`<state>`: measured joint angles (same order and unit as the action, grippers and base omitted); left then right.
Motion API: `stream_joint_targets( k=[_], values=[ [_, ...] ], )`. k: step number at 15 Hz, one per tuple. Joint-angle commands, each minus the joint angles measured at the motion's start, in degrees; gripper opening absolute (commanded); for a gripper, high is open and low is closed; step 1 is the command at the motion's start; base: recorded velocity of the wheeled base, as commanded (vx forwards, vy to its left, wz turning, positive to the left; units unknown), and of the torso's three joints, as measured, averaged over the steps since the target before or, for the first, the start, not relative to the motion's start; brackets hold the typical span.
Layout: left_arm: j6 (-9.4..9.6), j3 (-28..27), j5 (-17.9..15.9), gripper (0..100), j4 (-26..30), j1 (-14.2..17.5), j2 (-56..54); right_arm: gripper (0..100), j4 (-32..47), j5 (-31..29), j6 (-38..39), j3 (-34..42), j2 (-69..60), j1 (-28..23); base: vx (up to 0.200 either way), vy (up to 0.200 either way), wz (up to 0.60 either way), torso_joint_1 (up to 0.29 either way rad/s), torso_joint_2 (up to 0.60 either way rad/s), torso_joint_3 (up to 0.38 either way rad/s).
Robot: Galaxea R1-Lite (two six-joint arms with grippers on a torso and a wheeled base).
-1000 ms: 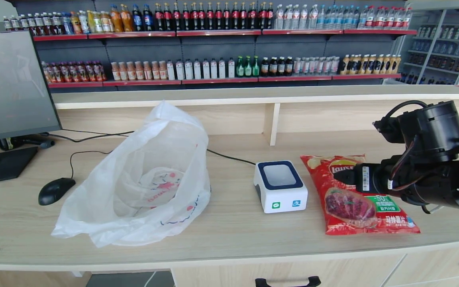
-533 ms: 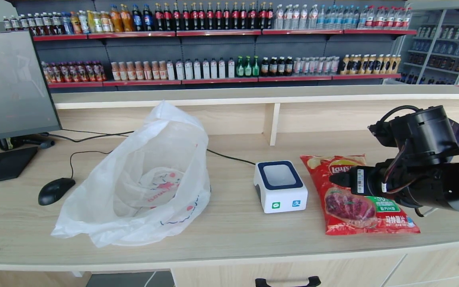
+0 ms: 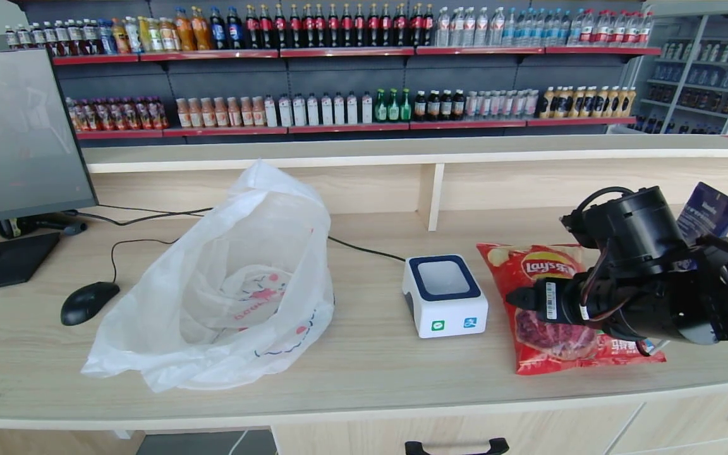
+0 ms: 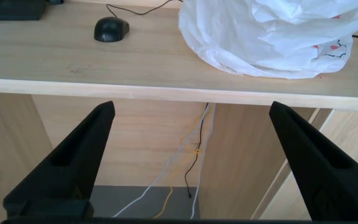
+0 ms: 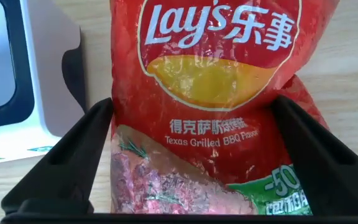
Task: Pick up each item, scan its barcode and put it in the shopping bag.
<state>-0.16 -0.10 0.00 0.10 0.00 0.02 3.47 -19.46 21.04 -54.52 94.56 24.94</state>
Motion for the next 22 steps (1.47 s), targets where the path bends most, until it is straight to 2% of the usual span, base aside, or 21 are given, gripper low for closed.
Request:
stream_joint_targets(
  k=[1, 10, 11, 22],
  values=[
    [-0.02, 0.01, 0.00, 100, -0.01, 0.00, -0.02, 100, 0.04, 0.03, 0.05, 0.38, 0.80, 0.02, 0.000, 0.000, 0.00, 0.000, 0.00, 0.000],
    [-0.02, 0.01, 0.00, 100, -0.01, 0.00, -0.02, 100, -0.05, 0.03, 4.01, 0.46, 1.94, -1.21, 0.000, 0.000, 0.00, 0.000, 0.00, 0.000],
    [-0.02, 0.01, 0.00, 100, -0.01, 0.00, -0.02, 0, -0.05, 0.03, 3.92, 0.73, 1.94, -1.21, 0.000, 0.000, 0.00, 0.000, 0.00, 0.000],
    [-0.02, 0.01, 0.00, 100, -0.01, 0.00, -0.02, 0, -0.22, -0.32, 3.48, 0.90, -2.01, -1.48, 0.000, 0.000, 0.00, 0.000, 0.00, 0.000]
  ],
)
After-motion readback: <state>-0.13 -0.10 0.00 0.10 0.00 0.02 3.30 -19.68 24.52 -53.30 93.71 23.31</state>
